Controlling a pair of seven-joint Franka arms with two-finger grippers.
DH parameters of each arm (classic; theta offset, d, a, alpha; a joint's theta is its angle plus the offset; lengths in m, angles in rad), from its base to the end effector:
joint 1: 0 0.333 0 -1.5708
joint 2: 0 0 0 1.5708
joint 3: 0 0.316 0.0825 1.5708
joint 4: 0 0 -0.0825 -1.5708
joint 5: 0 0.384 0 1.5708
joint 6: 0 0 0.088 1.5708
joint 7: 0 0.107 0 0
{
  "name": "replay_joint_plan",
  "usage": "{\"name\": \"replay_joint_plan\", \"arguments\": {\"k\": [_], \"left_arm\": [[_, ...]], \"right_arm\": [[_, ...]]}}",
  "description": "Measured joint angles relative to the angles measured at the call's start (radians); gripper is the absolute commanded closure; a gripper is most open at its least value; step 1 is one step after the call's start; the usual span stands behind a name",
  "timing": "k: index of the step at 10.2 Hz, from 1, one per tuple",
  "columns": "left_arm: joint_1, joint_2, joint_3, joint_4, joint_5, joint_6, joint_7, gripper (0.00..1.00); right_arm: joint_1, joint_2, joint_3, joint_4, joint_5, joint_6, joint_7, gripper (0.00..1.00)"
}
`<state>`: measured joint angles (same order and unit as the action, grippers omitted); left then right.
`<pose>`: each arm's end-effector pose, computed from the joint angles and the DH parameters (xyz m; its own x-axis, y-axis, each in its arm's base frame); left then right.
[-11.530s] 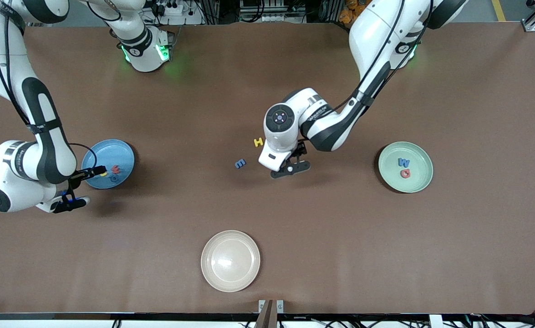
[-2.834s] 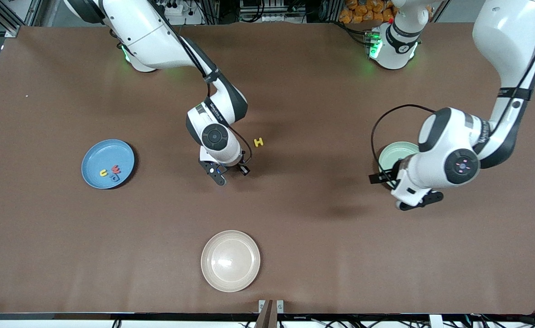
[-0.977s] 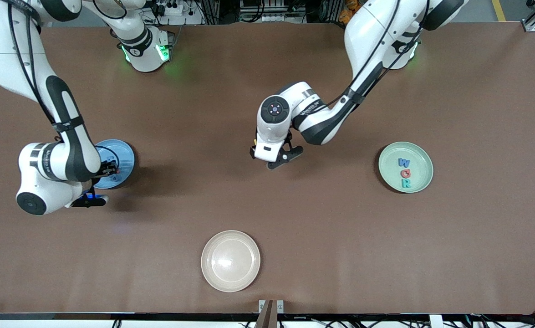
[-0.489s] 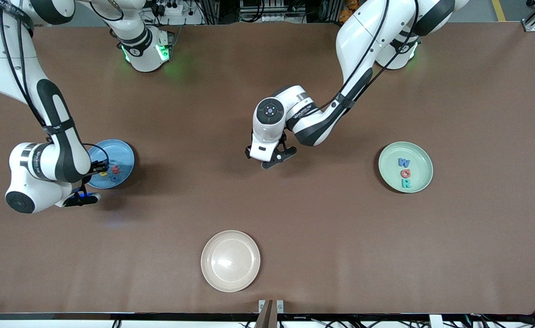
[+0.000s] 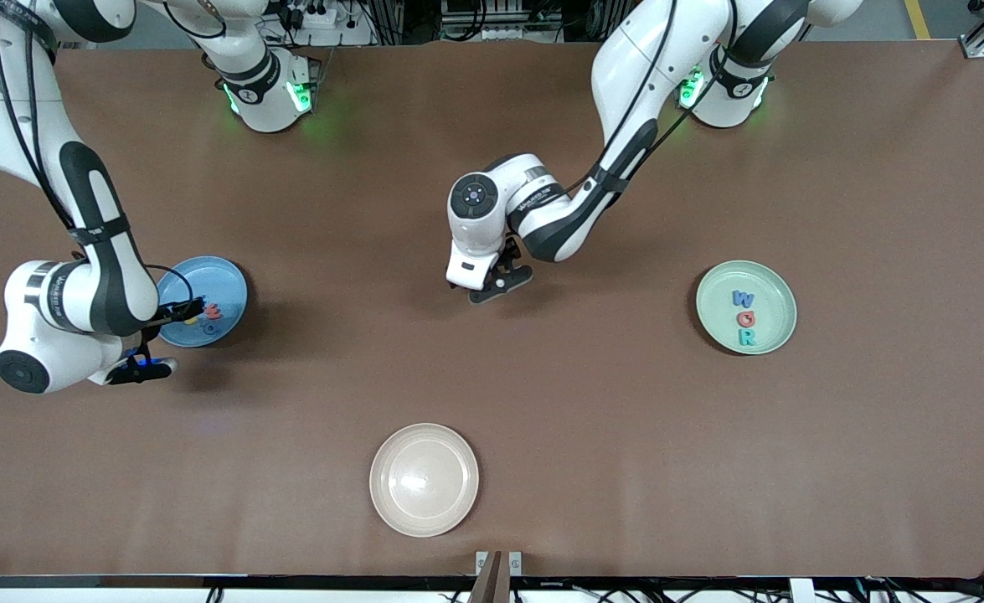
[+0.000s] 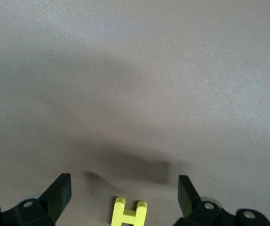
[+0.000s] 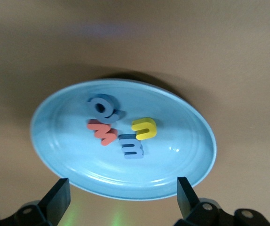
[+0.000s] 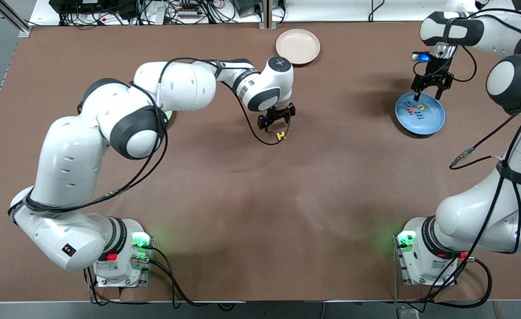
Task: Sort upper and lower case letters into plates
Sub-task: 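Release the blue 3 on the blue plate while the left lowers to H, then grasp the yellow H with the left gripper while the right withdraws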
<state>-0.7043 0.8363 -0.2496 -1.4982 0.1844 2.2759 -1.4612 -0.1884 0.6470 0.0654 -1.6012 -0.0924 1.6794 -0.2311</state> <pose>0.4365 -0.5588 0.1788 0.8938 0.4455 -0.0509 0.4449 -0.8953 -0.0229 0.6177 -0.0893 0.2222 0.8349 0.1469 -0.5305 0.1161 -0.9890 -0.0913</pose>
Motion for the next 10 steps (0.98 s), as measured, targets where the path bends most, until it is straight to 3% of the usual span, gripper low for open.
{"name": "replay_joint_plan", "arguments": {"k": [6,10], "left_arm": [[-0.009,0.007,0.008,0.006,-0.022,0.000,-0.003,0.00],[-0.033,0.008,0.007,0.008,-0.050,0.000,-0.011,0.00]], "right_arm": [[0.010,-0.179,0.035,0.199,0.145,-0.264,0.000,0.00],[0.081,-0.206,0.040,0.354,0.149,-0.367,0.004,0.00]]}}
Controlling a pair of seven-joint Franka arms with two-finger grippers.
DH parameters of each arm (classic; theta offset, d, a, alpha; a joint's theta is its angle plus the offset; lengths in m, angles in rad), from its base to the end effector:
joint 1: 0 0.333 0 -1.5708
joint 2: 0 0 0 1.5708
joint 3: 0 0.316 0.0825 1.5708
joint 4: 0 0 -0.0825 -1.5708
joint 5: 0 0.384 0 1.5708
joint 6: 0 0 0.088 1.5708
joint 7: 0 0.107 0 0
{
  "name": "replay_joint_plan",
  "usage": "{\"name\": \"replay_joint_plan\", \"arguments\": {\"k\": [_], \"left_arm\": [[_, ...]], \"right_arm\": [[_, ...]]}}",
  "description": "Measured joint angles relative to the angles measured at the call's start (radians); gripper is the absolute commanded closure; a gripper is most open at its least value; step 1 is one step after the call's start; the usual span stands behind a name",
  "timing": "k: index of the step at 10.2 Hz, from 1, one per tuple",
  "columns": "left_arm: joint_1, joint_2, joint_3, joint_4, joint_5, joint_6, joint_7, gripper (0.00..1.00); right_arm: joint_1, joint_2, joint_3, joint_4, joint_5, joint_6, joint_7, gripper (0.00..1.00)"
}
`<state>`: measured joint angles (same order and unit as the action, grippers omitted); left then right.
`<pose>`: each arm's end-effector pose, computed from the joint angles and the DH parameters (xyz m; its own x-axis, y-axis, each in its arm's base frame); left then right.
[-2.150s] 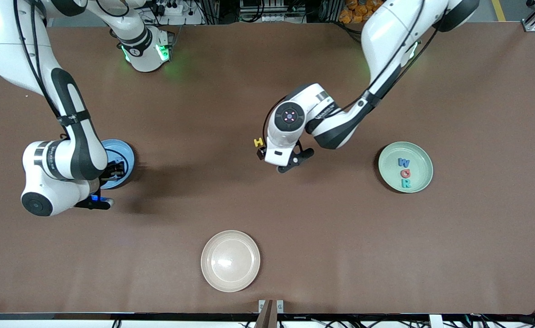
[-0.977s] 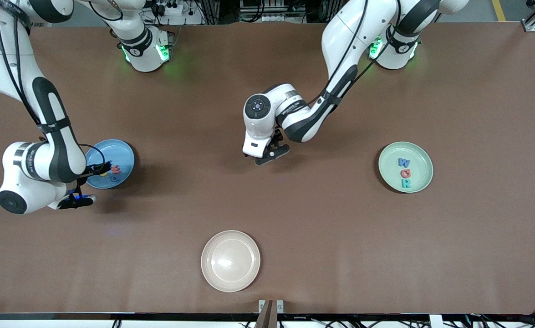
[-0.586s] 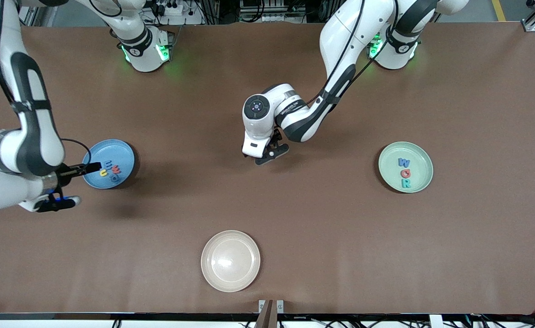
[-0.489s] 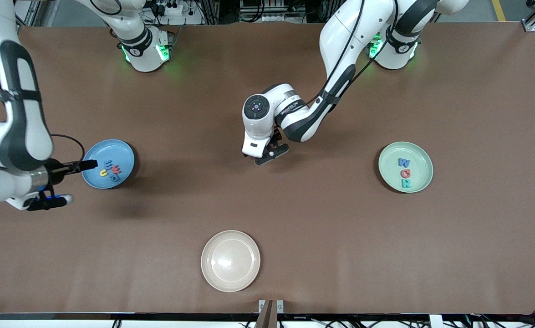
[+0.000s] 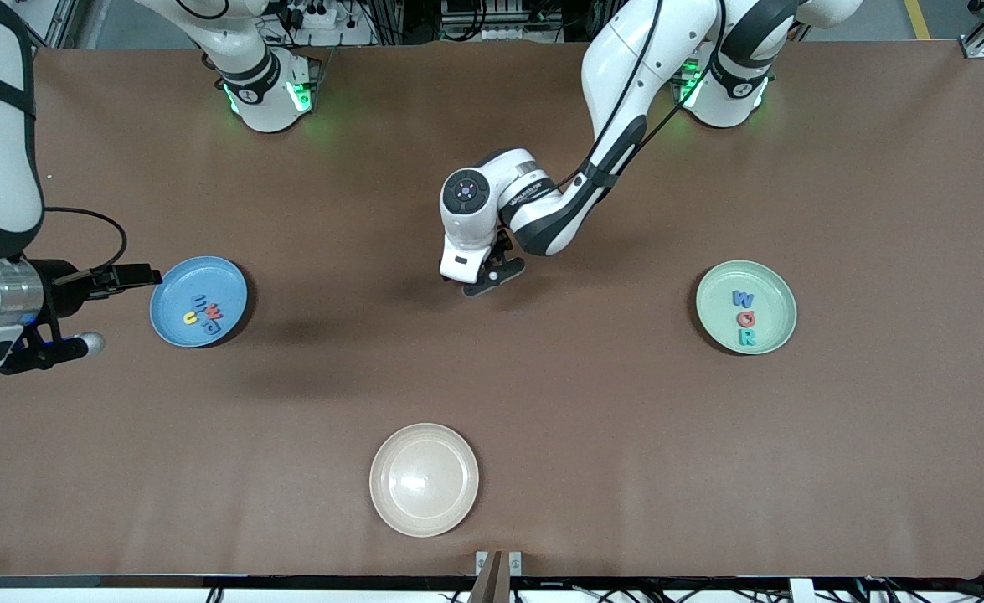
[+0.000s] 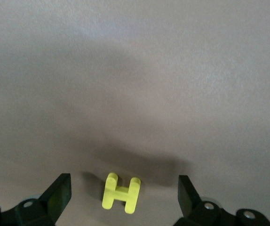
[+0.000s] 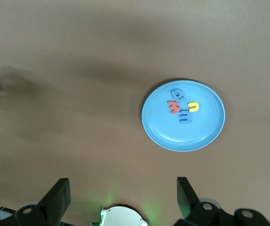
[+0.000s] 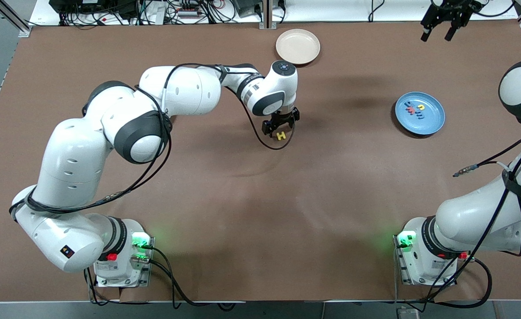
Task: Sort upper and lower case letters into plates
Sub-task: 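Grasp the yellow H with the left gripper while the right withdraws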
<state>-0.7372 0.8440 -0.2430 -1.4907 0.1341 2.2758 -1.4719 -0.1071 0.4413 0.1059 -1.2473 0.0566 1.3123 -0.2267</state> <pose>0.4209 -0.5717 0.1759 0.8840 0.4598 -0.0846 0.4596 -0.8878 -0.0237 0.6428 -0.0072 0.4902 0.9113 0.2435 -0.3320 0.1920 -0.9647 -0.1804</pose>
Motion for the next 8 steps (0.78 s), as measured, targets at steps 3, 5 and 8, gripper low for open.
{"name": "replay_joint_plan", "arguments": {"k": [3,5,8], "left_arm": [[-0.005,0.004,0.000,-0.001,0.000,0.000,-0.001,0.00],[-0.005,0.006,0.000,-0.002,0.000,0.000,-0.001,0.03],[-0.005,0.012,0.001,-0.002,0.000,0.000,-0.001,0.73]], "right_arm": [[0.078,-0.032,0.002,0.048,0.000,-0.007,0.141,0.00],[0.124,-0.050,0.003,0.053,0.000,-0.007,0.218,0.00],[0.160,-0.066,0.004,0.060,0.000,-0.008,0.303,0.00]]}}
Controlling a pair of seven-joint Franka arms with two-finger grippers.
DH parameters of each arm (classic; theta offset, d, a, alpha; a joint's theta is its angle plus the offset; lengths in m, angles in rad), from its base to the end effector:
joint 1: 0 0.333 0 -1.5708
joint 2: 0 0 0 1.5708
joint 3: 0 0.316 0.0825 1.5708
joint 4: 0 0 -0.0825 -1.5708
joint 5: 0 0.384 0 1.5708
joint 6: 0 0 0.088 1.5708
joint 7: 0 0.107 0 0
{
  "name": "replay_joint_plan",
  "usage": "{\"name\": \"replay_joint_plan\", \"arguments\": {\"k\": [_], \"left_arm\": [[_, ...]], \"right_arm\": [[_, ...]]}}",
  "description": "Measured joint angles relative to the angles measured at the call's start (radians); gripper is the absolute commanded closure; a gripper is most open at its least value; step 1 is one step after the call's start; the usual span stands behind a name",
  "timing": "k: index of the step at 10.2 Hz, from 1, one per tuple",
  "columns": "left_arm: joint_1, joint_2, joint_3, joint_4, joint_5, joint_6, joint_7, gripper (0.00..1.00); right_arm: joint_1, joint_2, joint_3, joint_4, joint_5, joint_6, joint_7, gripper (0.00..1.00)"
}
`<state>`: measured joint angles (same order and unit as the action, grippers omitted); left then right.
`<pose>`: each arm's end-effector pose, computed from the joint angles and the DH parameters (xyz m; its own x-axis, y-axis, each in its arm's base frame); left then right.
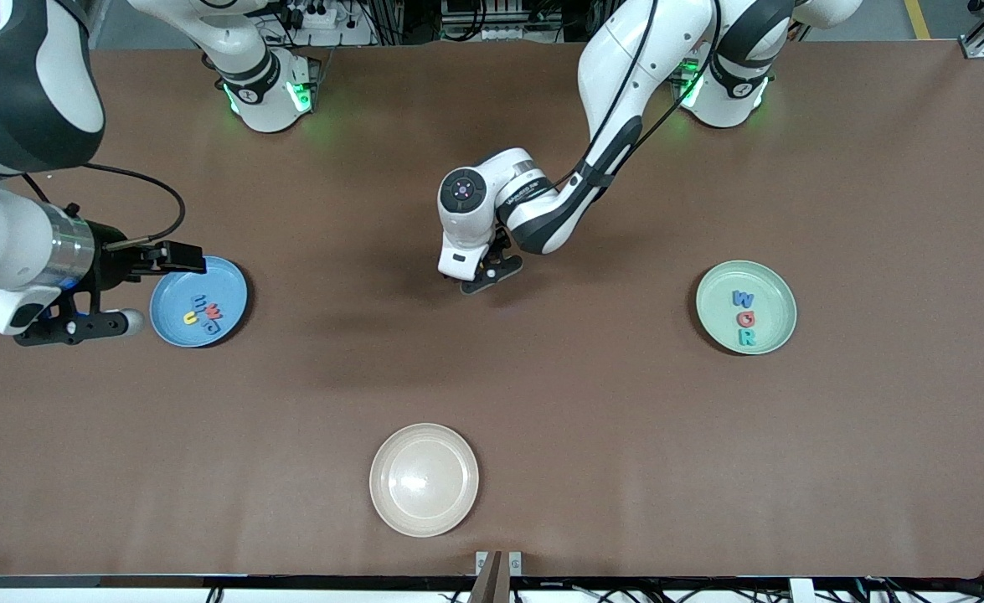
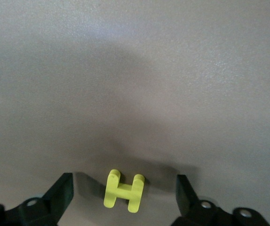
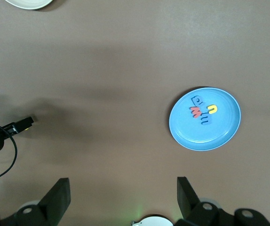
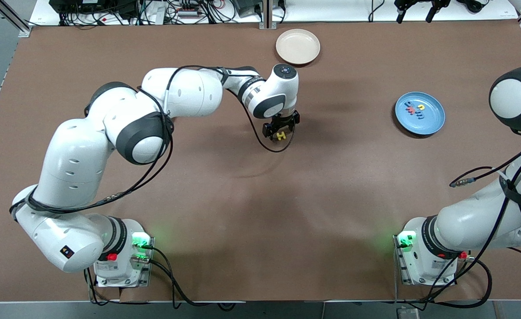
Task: Sort upper and lower case letters into plates
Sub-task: 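Grasp the yellow H with the left gripper while the right withdraws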
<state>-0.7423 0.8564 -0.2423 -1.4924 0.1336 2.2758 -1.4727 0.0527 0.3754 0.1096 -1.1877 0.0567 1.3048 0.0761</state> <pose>0.4164 -0.5719 0.1666 0.8848 0.4573 -0.0891 0.4559 -0.8893 -0.0372 0.6260 0.0958 0.5579 0.9609 0.0985 -0.2589 0.0811 -0.9937 -0.0772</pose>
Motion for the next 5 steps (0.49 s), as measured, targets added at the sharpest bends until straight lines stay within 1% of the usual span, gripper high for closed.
{"name": "replay_joint_plan", "arguments": {"k": [1,3,5], "left_arm": [[0.000,0.001,0.000,0.003,0.000,0.004,0.000,0.91],[0.000,-0.004,-0.001,0.006,0.000,-0.005,0.000,1.00],[0.000,-0.008,-0.001,0.007,-0.001,-0.008,0.000,1.00]], "right_arm": [[-0.001,-0.003,-0.002,0.000,0.000,0.000,0.001,0.00],[-0.001,-0.006,-0.002,0.001,0.000,0.000,0.001,0.00],[-0.002,-0.019,-0.004,0.002,0.000,-0.001,0.001,0.00]]}}
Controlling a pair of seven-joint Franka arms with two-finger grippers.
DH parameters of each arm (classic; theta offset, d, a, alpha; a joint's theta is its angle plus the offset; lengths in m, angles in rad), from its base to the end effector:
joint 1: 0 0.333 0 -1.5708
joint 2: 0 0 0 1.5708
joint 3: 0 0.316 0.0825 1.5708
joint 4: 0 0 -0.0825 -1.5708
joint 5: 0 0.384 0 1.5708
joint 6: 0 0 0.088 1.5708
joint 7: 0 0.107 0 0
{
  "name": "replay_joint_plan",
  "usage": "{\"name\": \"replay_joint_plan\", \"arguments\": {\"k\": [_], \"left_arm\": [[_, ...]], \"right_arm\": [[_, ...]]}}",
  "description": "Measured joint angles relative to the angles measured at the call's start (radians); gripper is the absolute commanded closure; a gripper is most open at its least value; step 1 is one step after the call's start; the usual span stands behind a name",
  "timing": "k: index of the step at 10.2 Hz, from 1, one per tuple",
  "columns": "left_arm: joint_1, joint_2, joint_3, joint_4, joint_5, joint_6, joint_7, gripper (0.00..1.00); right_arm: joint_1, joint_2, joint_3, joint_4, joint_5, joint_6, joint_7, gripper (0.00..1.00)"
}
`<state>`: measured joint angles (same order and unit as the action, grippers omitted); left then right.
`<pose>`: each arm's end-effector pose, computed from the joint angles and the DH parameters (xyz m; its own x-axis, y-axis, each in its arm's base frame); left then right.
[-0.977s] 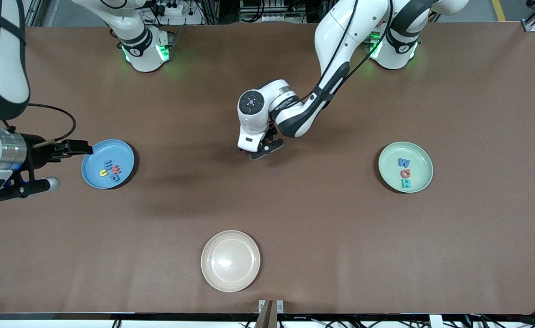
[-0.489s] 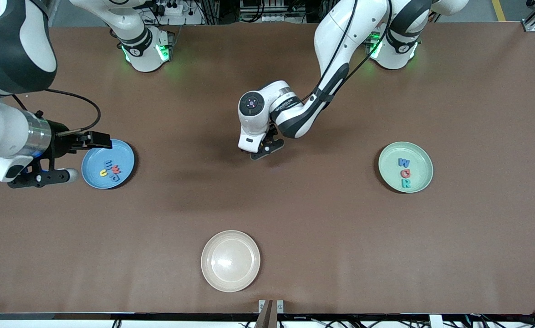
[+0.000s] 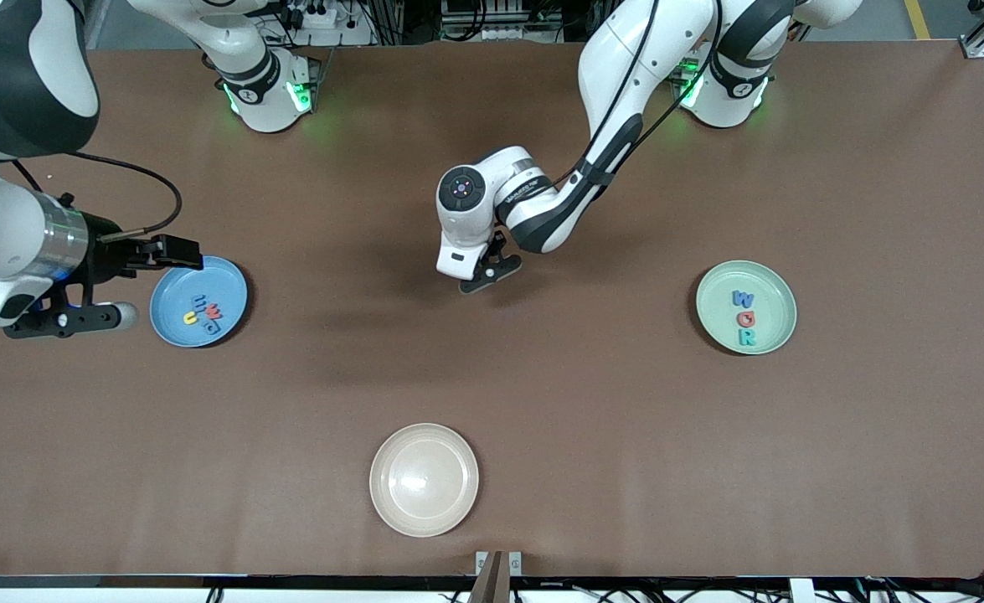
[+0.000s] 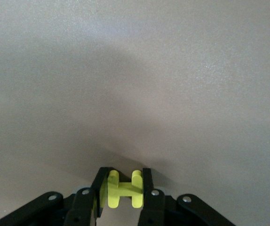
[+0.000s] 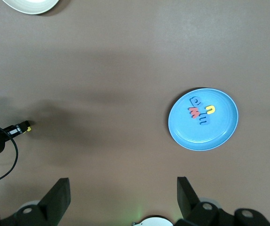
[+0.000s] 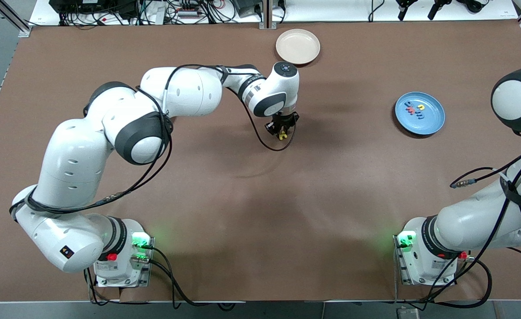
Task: Sort upper and lower case letters into plates
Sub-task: 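Grasp the yellow H with the left gripper while the right withdraws, then carry the yellow H over the green plate with the left gripper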
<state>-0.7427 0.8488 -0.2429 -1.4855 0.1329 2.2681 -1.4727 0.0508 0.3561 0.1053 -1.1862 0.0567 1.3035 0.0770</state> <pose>0.4180 -0.5738 0.1741 0.8851 0.4571 -0.0869 0.4563 -0.8893 -0.0309 0.6220 0.0922 0.5705 0.9664 0.0919 -0.2401 0.0759 -0.9943 -0.0749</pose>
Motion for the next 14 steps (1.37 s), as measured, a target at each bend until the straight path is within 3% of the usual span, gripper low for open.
{"name": "replay_joint_plan", "arguments": {"k": [4,7,10,14], "left_arm": [[0.018,-0.004,0.004,0.008,-0.001,-0.007,0.000,1.00],[0.095,-0.060,-0.004,0.028,-0.001,-0.105,0.053,1.00],[0.261,-0.158,-0.044,0.033,-0.051,-0.222,0.253,1.00],[0.492,-0.276,-0.057,0.029,-0.062,-0.415,0.539,1.00]], "right_arm": [[-0.003,-0.055,-0.012,-0.042,-0.002,0.000,0.004,0.00],[-0.008,-0.179,-0.055,-0.206,-0.003,0.087,0.008,0.00],[-0.009,-0.280,-0.081,-0.340,-0.003,0.128,0.013,0.00],[-0.011,-0.325,-0.092,-0.397,-0.003,0.146,0.015,0.00]]}}
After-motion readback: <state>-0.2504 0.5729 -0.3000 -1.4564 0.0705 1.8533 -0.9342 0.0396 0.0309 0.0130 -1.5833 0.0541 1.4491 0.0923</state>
